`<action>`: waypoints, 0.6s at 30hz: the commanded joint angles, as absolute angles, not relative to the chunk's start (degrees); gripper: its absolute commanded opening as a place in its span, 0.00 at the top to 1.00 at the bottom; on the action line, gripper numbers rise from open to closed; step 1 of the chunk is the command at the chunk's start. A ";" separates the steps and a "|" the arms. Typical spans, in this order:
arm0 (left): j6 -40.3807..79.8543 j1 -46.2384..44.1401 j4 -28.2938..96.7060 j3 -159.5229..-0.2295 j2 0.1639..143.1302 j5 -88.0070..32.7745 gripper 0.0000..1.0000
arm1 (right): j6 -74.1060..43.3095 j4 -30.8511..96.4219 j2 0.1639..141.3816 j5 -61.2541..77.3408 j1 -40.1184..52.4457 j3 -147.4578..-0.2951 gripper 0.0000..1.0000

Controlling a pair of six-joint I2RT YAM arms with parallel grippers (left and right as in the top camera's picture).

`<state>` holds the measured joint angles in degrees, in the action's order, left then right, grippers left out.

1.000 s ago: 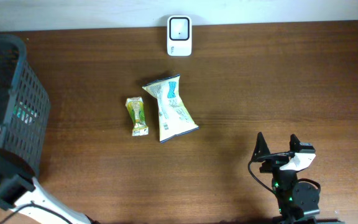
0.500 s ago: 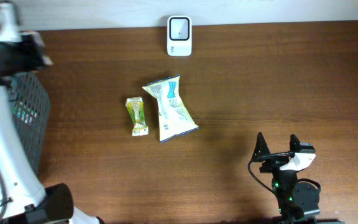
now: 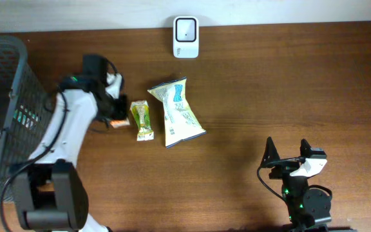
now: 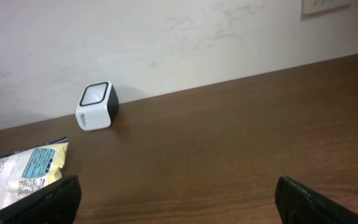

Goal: Scan the item barcode
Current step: 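Carry the Kleenex pack out and set it left of the tea pouch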

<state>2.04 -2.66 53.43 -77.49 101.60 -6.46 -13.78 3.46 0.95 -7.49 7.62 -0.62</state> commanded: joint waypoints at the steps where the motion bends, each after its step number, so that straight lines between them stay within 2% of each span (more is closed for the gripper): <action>1: 7.05 -3.18 45.69 -68.01 101.41 -3.14 0.63 | -14.20 3.90 0.78 -7.79 7.88 -0.32 0.01; 9: 9.89 -3.68 30.52 -59.68 101.67 -0.23 0.65 | -14.20 3.90 0.80 -7.79 7.88 -0.32 0.01; 18: 9.82 -11.42 25.41 -59.44 105.78 -1.50 0.64 | -14.20 3.90 0.80 -7.79 7.88 -0.32 0.01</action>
<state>9.32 -8.60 26.72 -60.16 104.68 -0.40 -13.78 3.46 0.95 -7.51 7.62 -0.62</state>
